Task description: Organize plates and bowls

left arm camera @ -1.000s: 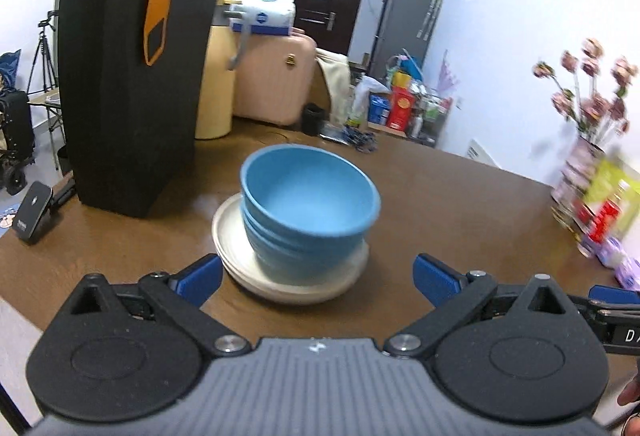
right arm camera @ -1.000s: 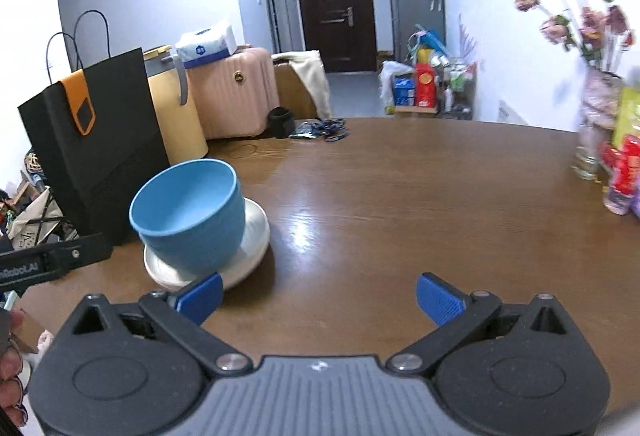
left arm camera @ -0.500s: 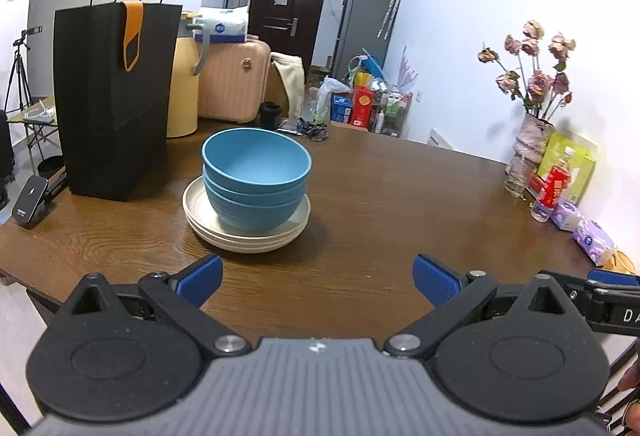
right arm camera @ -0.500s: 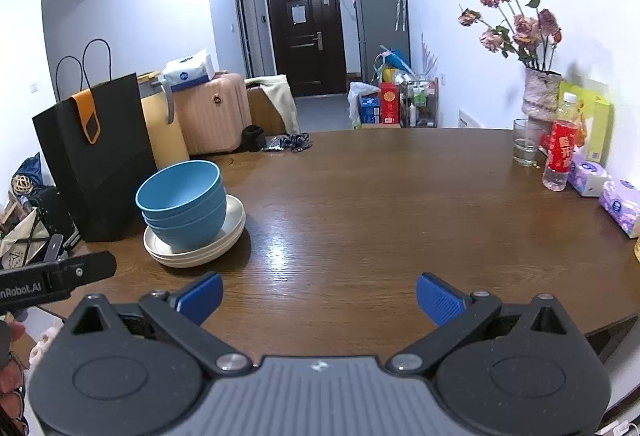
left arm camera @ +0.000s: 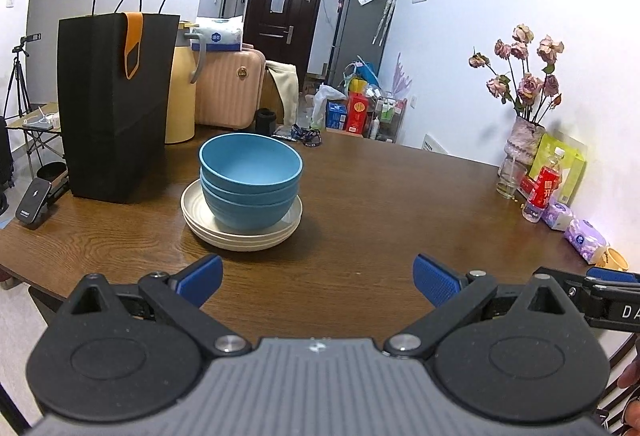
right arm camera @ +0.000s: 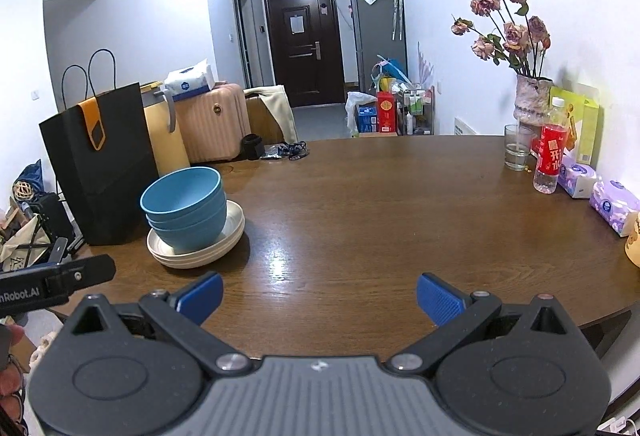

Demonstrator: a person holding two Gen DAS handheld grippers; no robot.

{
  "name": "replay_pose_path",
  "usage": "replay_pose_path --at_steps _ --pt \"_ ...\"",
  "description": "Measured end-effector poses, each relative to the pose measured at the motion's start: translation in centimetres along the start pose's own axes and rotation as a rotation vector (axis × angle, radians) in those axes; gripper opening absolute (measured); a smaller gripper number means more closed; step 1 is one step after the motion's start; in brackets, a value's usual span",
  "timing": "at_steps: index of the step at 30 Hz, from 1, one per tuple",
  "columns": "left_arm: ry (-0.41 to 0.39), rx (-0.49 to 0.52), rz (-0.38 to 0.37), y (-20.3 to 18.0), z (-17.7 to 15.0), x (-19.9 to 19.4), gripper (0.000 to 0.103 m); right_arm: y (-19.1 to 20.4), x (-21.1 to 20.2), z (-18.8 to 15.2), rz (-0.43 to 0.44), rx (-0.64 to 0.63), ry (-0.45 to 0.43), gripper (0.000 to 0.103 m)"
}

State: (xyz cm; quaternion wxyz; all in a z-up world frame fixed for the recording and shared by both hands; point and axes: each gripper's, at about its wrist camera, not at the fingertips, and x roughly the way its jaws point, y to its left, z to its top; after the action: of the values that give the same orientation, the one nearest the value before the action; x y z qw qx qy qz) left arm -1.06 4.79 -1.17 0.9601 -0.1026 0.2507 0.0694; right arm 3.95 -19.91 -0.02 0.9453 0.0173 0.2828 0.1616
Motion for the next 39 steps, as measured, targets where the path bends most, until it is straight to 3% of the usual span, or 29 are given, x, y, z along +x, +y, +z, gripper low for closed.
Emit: replay_pose_path --at_steps 39 --pt "-0.061 -0.008 0.013 0.4 0.0 -2.2 0.103 0.5 -1.6 -0.1 0.001 -0.010 -0.042 0.103"
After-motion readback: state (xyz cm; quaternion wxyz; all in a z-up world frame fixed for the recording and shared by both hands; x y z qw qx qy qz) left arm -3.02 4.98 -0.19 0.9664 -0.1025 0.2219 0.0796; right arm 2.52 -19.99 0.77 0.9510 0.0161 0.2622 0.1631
